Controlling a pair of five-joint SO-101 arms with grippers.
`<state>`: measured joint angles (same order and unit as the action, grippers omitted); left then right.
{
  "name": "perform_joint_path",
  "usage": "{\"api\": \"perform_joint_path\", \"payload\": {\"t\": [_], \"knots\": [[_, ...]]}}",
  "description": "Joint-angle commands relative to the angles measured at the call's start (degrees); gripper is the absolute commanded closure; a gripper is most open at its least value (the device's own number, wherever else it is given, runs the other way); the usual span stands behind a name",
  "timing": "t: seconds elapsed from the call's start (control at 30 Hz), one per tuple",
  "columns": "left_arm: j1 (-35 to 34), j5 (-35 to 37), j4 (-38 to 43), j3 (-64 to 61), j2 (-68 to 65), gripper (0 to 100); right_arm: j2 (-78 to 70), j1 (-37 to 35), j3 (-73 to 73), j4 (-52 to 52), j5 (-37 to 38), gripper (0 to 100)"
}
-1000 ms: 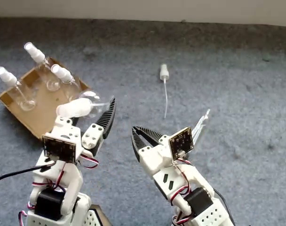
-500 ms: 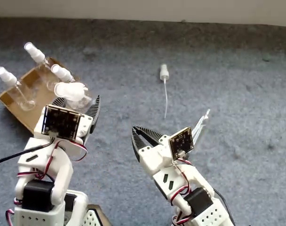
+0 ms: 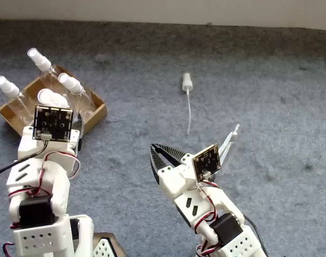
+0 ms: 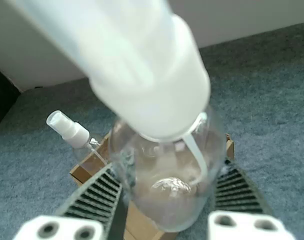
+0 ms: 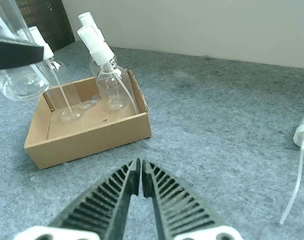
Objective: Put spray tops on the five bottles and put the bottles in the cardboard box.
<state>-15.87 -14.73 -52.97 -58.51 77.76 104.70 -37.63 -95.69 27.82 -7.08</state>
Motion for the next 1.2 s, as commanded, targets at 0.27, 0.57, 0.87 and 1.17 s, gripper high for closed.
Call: {"api": "perform_joint_path", "payload": {"t": [0.27,0.57,0.87,1.17], "knots": [[-5.58,-0.35,8.18,-0.13,-16.22,93,0.57,-0.57,-6.29,2.51,-0.09,99.4],[-7.34,-0.35,13.89,-0.13,-24.04,94,0.57,-0.57,-6.29,2.59,-0.09,99.4],[-10.95,-0.18,20.84,-0.22,-32.31,94,0.57,-0.57,-6.29,2.59,-0.09,99.4],[-10.95,16.44,30.68,-0.13,-40.13,93,0.57,-0.57,-6.29,2.59,-0.09,99.4]]}}
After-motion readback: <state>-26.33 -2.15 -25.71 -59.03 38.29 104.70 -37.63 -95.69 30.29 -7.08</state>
